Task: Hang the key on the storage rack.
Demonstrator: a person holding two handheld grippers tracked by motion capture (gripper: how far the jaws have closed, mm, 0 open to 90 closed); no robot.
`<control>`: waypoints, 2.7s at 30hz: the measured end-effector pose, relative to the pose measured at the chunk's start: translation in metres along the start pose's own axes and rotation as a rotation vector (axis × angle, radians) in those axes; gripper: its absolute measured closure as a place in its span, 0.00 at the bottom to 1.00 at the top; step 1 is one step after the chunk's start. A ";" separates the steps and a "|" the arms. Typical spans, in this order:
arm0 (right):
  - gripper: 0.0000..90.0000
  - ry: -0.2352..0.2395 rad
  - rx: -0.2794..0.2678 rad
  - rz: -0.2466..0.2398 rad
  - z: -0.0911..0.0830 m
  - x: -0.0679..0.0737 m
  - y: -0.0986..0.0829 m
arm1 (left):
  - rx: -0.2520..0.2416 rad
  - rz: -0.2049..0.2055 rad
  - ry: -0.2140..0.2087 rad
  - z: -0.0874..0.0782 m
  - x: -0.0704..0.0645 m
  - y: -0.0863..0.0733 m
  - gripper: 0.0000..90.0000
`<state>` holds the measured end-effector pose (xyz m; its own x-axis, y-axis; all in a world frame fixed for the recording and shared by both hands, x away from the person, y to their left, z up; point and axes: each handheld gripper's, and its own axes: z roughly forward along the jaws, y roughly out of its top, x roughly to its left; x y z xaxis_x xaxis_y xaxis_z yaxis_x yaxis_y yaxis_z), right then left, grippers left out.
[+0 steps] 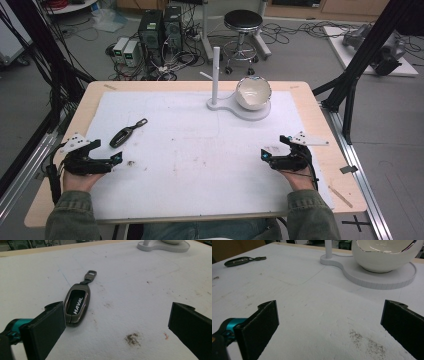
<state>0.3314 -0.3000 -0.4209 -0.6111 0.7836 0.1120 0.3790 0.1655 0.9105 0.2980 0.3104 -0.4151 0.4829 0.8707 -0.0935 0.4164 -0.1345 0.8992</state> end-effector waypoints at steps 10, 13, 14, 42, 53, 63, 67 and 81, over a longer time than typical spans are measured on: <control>0.01 0.003 -0.002 0.004 0.000 -0.001 0.000 | -0.002 0.000 -0.003 -0.001 0.000 0.000 0.02; 0.01 0.008 0.003 0.006 0.000 0.000 0.000 | 0.001 0.002 -0.002 -0.001 -0.001 0.000 0.02; 0.01 0.012 0.004 0.008 0.000 0.000 0.000 | 0.003 0.003 -0.002 -0.001 0.000 0.000 0.02; 0.01 -0.015 0.006 0.020 0.001 -0.002 0.000 | 0.125 0.041 -0.008 0.032 0.004 0.028 0.02; 0.01 -0.018 0.013 0.013 0.001 -0.002 0.000 | 0.222 0.089 -0.026 0.058 0.008 0.047 0.02; 0.01 -0.017 0.021 0.007 0.002 -0.001 0.000 | 0.226 0.083 -0.030 0.078 0.019 0.060 0.03; 0.01 -0.021 0.020 0.008 0.002 -0.002 0.000 | 0.249 0.110 -0.043 0.085 0.022 0.071 0.04; 0.01 -0.016 0.025 0.008 0.002 -0.001 -0.001 | 0.362 0.143 -0.037 0.111 0.029 0.095 0.03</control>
<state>0.3332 -0.2993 -0.4224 -0.5972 0.7942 0.1124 0.4012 0.1745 0.8992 0.4370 0.2701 -0.3796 0.5808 0.8141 0.0003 0.5848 -0.4174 0.6956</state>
